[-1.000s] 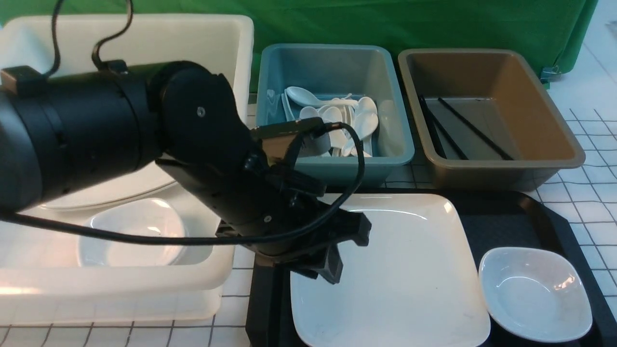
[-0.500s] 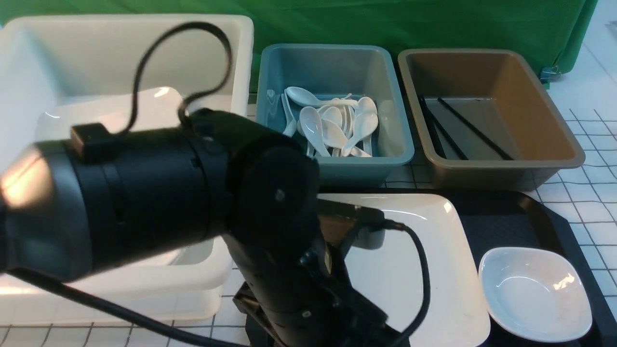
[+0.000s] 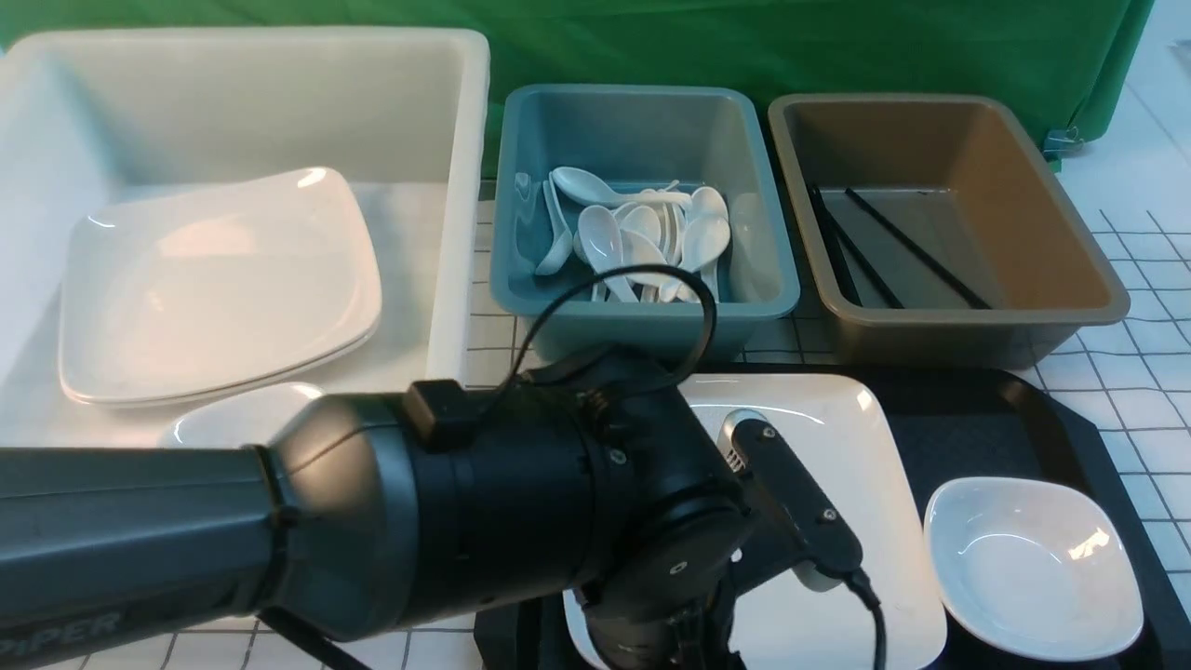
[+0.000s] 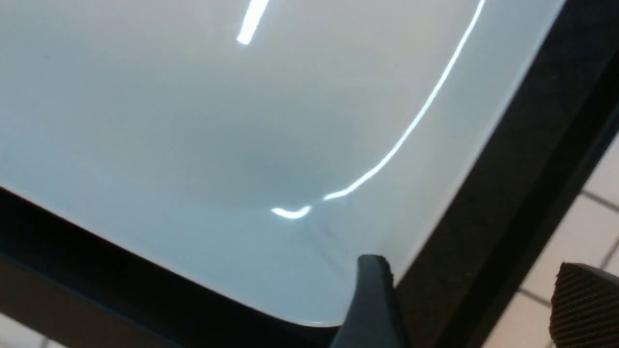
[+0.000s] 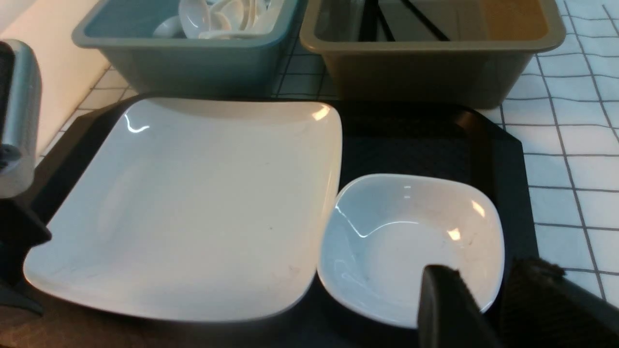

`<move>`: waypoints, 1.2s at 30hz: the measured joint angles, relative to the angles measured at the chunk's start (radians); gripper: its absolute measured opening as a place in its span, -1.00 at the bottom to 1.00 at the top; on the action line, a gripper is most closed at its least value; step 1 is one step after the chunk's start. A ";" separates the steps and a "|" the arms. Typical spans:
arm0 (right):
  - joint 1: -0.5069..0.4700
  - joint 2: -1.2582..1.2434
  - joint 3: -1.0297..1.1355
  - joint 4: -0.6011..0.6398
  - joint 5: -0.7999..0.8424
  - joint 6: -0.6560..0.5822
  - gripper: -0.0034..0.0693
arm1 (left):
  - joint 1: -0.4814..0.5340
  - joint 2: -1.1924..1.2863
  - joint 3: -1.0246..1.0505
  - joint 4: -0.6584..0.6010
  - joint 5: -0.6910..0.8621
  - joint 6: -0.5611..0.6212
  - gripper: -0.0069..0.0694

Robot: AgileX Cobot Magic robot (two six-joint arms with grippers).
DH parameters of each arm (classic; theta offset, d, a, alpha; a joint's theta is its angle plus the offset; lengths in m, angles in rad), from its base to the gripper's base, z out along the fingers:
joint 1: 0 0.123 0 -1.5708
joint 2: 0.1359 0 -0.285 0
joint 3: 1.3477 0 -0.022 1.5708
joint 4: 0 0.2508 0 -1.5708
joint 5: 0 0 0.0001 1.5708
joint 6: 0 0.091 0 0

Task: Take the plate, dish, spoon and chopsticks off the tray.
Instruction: Use the right arm to grab a small plate from the dinner plate

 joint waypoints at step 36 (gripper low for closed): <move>0.000 0.000 0.000 0.000 0.000 0.007 -0.25 | 0.185 -0.159 0.274 -0.765 -0.229 -0.263 -0.80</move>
